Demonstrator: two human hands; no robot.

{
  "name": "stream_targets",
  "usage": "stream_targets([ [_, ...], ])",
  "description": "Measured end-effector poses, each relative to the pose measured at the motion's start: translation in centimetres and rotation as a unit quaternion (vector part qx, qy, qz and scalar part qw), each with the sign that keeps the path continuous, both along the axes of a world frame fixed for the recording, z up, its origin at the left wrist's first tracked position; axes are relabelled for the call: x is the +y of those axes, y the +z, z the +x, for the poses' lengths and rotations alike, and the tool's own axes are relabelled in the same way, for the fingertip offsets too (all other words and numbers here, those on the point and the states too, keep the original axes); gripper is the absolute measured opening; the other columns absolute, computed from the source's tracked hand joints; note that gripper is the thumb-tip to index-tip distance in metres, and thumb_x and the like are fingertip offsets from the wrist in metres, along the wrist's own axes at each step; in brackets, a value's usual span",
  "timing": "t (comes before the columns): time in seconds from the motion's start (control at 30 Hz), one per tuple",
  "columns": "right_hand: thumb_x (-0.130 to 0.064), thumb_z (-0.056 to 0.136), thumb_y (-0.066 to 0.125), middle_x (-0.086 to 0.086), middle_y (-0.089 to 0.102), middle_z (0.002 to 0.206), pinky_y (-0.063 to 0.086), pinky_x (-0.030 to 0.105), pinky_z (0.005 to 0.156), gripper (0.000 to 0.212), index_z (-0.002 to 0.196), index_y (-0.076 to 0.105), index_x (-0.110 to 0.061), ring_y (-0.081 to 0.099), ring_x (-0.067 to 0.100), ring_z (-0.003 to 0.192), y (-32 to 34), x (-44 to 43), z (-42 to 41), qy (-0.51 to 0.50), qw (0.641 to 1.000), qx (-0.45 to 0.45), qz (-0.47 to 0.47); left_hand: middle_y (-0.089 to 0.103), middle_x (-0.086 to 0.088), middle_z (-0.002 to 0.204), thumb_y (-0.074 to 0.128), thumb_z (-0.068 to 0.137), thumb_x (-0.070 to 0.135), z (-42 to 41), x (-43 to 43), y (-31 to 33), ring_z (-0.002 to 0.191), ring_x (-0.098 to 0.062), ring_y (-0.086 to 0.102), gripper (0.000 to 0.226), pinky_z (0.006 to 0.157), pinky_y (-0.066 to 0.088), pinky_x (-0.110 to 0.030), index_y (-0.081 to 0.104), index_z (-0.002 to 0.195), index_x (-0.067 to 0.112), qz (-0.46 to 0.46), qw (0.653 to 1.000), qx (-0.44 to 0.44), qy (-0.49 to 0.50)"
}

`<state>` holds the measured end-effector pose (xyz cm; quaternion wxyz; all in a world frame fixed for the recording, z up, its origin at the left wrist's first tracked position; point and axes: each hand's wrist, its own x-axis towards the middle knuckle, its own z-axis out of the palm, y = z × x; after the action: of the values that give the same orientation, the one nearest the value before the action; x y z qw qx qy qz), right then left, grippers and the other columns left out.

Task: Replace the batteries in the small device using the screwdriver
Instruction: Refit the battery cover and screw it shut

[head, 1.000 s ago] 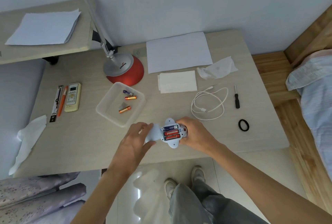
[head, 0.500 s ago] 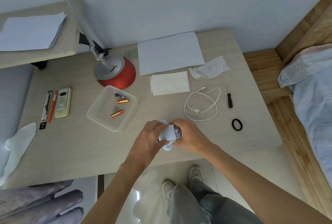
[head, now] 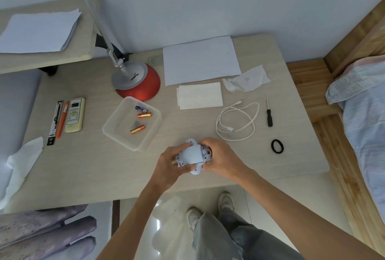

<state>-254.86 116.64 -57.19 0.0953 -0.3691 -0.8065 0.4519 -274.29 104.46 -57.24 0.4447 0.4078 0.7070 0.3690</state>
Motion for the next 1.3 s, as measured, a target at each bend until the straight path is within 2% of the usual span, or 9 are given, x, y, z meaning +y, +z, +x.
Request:
stream_targets([
  [0.1, -0.032, 0.064, 0.094, -0.008, 0.064, 0.087, 0.051, 0.03, 0.065, 0.045, 0.097, 0.066, -0.02, 0.06, 0.01, 0.076, -0.1, -0.1, -0.1, -0.001, 1.0, 0.001, -0.002, 0.067, -0.004, 0.142, 0.096, 0.077, 0.003, 0.3, -0.1, -0.4, 0.125, -0.016, 0.067, 0.071, 0.093, 0.061, -0.023, 0.069, 0.142, 0.016, -0.006, 0.996, -0.091, 0.024],
  [0.2, -0.032, 0.063, 0.095, -0.007, 0.065, 0.09, 0.054, 0.035, 0.067, 0.049, 0.101, 0.066, -0.019, 0.062, 0.012, 0.077, 0.1, 0.0, -0.2, 0.009, 1.0, -0.008, -0.021, 0.07, -0.004, 0.141, 0.096, 0.075, -0.001, 0.0, 0.0, -0.5, 0.124, -0.013, 0.069, 0.072, 0.095, 0.061, -0.024, 0.07, 0.14, 0.013, -0.004, 0.993, -0.114, 0.024],
  [0.33, -0.029, 0.063, 0.099, -0.01, 0.07, 0.107, 0.06, 0.031, 0.078, 0.067, 0.119, 0.063, -0.025, 0.07, 0.01, 0.093, 2.4, 1.4, 0.3, 0.064, 0.983, -0.06, -0.16, 0.072, -0.003, 0.138, 0.098, 0.071, -0.003, -0.1, 0.2, -0.6, 0.12, -0.006, 0.07, 0.072, 0.096, 0.06, -0.024, 0.072, 0.136, 0.015, -0.007, 0.991, -0.13, 0.034],
  [0.4, -0.038, 0.07, 0.097, -0.008, 0.073, 0.112, 0.061, 0.033, 0.085, 0.062, 0.122, 0.065, -0.026, 0.073, 0.012, 0.098, 3.3, 2.3, 0.3, 0.086, 0.968, -0.059, -0.229, 0.072, -0.001, 0.138, 0.098, 0.071, -0.001, 0.0, 0.1, -0.6, 0.121, -0.007, 0.07, 0.072, 0.096, 0.06, -0.023, 0.072, 0.136, 0.015, -0.002, 0.991, -0.132, 0.036],
  [0.47, -0.046, 0.083, 0.089, -0.002, 0.077, 0.106, 0.06, 0.035, 0.082, 0.045, 0.117, 0.071, -0.022, 0.074, 0.018, 0.093, 3.7, 2.8, 0.0, 0.081, 0.963, -0.047, -0.253, 0.073, -0.001, 0.138, 0.098, 0.071, 0.0, 0.1, 0.0, -0.8, 0.124, -0.012, 0.071, 0.072, 0.099, 0.061, -0.026, 0.072, 0.137, 0.016, 0.009, 0.99, -0.138, 0.039],
  [0.6, -0.052, 0.092, 0.078, -0.002, 0.073, 0.081, 0.05, 0.027, 0.068, 0.035, 0.103, 0.077, -0.019, 0.065, 0.007, 0.072, 2.5, 2.8, -0.7, 0.032, 0.97, -0.043, -0.236, 0.073, -0.004, 0.14, 0.097, 0.071, -0.005, 0.1, 0.0, -1.0, 0.128, -0.019, 0.07, 0.076, 0.101, 0.061, -0.03, 0.07, 0.14, 0.013, 0.01, 0.986, -0.161, 0.041],
  [0.77, -0.052, 0.088, 0.082, -0.01, 0.068, 0.07, 0.047, 0.026, 0.063, 0.027, 0.094, 0.076, -0.025, 0.061, 0.003, 0.064, 1.0, 2.3, -0.6, 0.008, 0.972, -0.029, -0.232, 0.072, 0.002, 0.142, 0.099, 0.068, -0.005, -0.1, 0.1, -1.1, 0.131, -0.02, 0.068, 0.081, 0.102, 0.06, -0.03, 0.07, 0.141, 0.014, 0.01, 0.987, -0.158, 0.033],
  [1.1, -0.058, 0.08, 0.083, 0.001, 0.07, 0.068, 0.047, 0.033, 0.061, 0.041, 0.09, 0.08, -0.019, 0.061, 0.009, 0.063, 0.8, 2.7, -0.8, 0.01, 0.974, -0.015, -0.227, 0.074, 0.002, 0.14, 0.098, 0.068, -0.009, -0.1, 0.1, -1.5, 0.129, -0.018, 0.069, 0.08, 0.1, 0.061, -0.028, 0.07, 0.14, 0.011, 0.011, 0.986, -0.161, 0.042],
  [1.3, -0.045, 0.083, 0.087, 0.018, 0.071, 0.073, 0.044, 0.032, 0.058, 0.034, 0.084, 0.078, -0.012, 0.057, 0.012, 0.06, 0.3, 2.7, -0.6, -0.002, 0.979, -0.012, -0.203, 0.072, 0.002, 0.141, 0.099, 0.068, -0.005, -0.2, 0.0, -1.7, 0.128, -0.021, 0.069, 0.08, 0.101, 0.062, -0.033, 0.07, 0.141, 0.011, 0.008, 0.988, -0.146, 0.04],
])
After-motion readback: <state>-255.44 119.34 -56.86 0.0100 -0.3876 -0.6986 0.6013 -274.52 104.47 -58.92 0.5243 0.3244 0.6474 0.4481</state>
